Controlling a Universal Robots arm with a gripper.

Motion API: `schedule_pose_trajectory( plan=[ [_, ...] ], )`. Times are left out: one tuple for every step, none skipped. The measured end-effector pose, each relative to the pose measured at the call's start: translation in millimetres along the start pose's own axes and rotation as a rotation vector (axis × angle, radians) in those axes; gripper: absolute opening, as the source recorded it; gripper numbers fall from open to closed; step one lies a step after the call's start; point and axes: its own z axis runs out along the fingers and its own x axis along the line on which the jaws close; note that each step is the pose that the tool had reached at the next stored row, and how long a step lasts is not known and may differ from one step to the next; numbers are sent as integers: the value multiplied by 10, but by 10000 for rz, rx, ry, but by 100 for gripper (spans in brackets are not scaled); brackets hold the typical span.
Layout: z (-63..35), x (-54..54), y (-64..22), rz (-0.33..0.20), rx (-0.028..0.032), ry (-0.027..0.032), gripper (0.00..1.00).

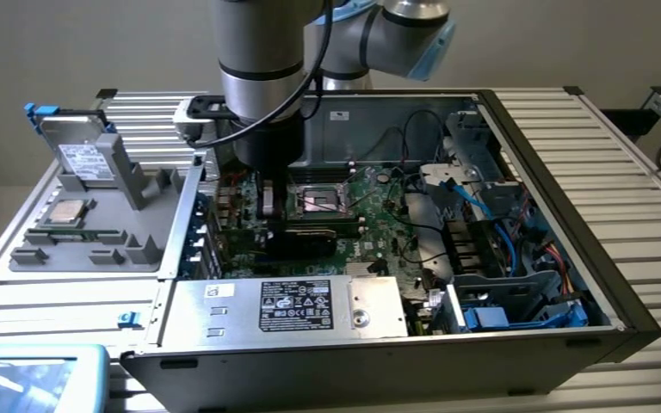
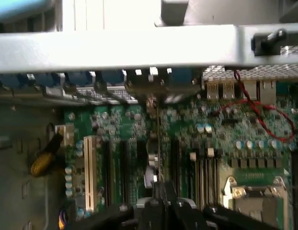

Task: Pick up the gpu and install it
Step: 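Press down on the gpu until it lock into place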

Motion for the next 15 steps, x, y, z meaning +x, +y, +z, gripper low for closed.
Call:
schedule_pose_trajectory(
  plan=[
    [-49,3,-8,11,-5,13,12],
    [-71,4,-23,12,-9,18,12],
    [-74,4,-39,15,-15,31,12],
    [-76,4,-59,16,-24,50,12],
    [-77,5,-78,15,-31,55,12],
    [-76,5,-99,15,-36,55,12],
    [-75,5,-121,15,-38,55,12],
    [-73,5,-146,16,-38,55,12],
    [-71,5,-170,17,-38,54,12],
    [-66,6,-190,17,-37,54,12],
    [-55,9,-202,21,-38,54,12],
    [-40,11,-209,26,-38,55,12],
    [-22,12,-209,32,-38,55,12],
    [-7,13,-210,36,-39,55,12],
    [6,13,-214,35,-39,56,12]
  ],
)
